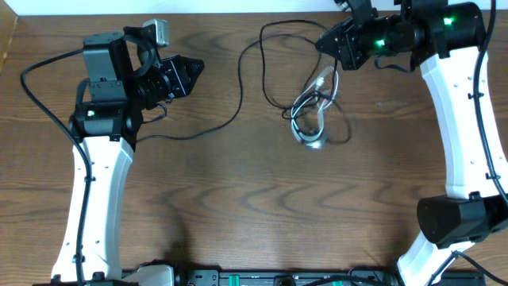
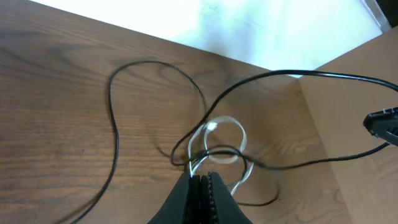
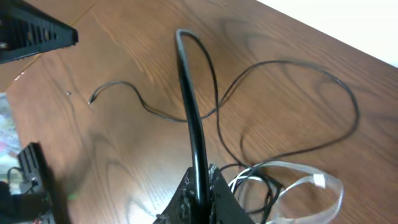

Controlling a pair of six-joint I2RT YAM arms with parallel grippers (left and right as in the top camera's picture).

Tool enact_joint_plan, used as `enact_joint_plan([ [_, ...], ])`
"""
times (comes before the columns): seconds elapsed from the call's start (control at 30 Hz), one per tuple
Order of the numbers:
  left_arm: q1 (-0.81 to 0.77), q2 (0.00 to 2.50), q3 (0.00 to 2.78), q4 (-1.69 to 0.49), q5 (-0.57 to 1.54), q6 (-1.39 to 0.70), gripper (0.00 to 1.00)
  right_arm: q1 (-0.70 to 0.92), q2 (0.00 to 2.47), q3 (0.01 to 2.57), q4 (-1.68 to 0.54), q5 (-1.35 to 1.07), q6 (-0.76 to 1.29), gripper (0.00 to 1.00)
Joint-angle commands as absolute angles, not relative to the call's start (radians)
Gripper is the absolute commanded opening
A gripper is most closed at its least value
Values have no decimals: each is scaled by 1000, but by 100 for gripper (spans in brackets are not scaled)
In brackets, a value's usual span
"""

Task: Untangle cables

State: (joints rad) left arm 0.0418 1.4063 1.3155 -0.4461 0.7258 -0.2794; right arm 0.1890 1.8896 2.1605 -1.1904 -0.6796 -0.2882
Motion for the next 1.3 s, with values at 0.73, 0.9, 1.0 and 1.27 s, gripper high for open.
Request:
enact_joint_plan([
  [0.73, -52, 1425, 1322, -469, 715, -173, 17, 138, 1732, 2378, -1016, -795, -53, 1],
  [0.9, -210, 1427, 1313, -466, 714, -36, 32, 138, 1795, 2376, -1056, -795, 4, 1],
  [1.0, -283, 1431, 1313, -462, 714, 4, 35, 138, 1832, 2376, -1069, -796, 34, 1],
  [1.27, -358, 1446, 1313, -463, 698, 29, 44, 139, 1913, 2376, -1104, -810, 111, 1],
])
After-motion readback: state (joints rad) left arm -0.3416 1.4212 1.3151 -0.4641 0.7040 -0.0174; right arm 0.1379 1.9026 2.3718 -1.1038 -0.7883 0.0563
